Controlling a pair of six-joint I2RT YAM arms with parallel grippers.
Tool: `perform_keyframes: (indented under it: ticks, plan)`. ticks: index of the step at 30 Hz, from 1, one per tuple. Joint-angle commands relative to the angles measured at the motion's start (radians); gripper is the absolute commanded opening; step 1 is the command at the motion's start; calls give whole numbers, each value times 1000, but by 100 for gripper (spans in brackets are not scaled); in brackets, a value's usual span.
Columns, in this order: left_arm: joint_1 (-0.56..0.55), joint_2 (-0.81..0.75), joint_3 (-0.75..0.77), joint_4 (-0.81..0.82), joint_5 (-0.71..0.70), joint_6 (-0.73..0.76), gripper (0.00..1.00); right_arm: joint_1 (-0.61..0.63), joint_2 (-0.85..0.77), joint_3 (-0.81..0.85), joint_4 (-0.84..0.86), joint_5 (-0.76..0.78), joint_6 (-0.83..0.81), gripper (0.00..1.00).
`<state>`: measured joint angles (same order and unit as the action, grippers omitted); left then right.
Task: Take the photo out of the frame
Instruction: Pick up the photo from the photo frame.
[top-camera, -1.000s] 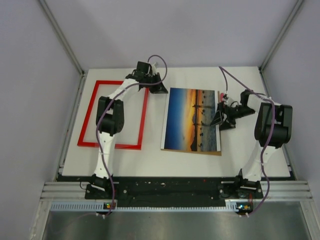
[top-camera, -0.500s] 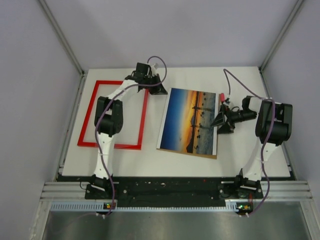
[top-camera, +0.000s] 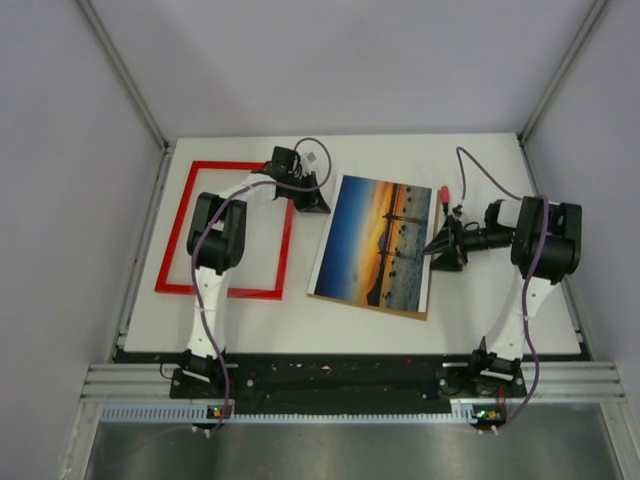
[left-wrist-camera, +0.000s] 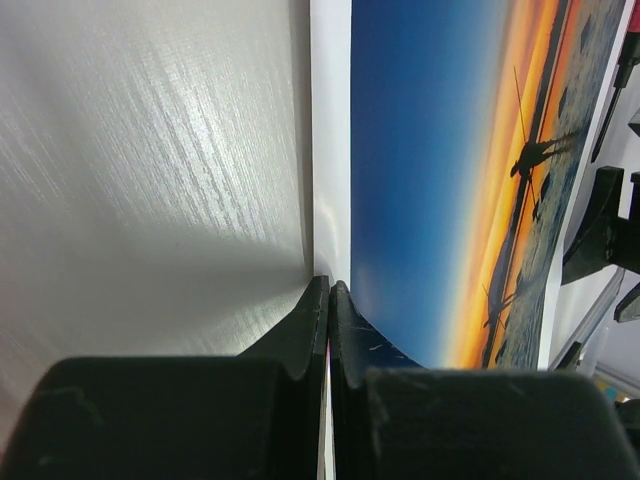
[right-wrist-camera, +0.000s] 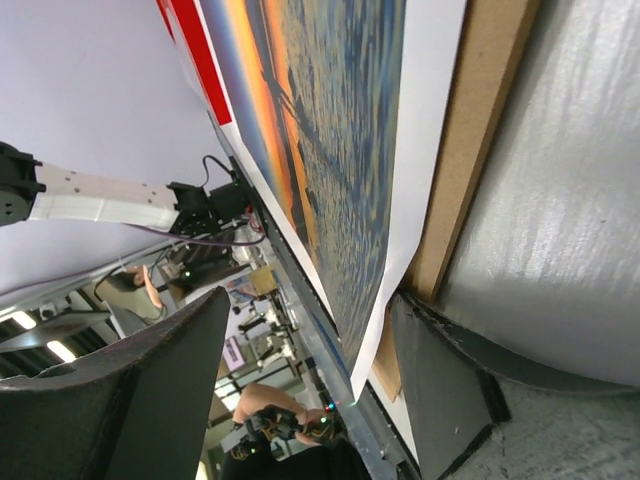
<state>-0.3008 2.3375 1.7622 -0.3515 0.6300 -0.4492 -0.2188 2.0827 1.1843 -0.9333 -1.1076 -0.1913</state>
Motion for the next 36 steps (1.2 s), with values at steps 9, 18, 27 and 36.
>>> perform_keyframes:
  ticks: [9,18,27,36]
  plan:
    - [-27,3,-36,14,0,17,0,6,40,-57,358,138,148,50]
    - [-38,11,-29,14,17,9,0,62,2,-112,563,152,279,42]
    - [-46,13,-14,9,25,4,0,114,8,-110,708,132,374,0]
    - [17,-78,175,-159,10,90,25,93,-339,-294,1016,167,593,0]
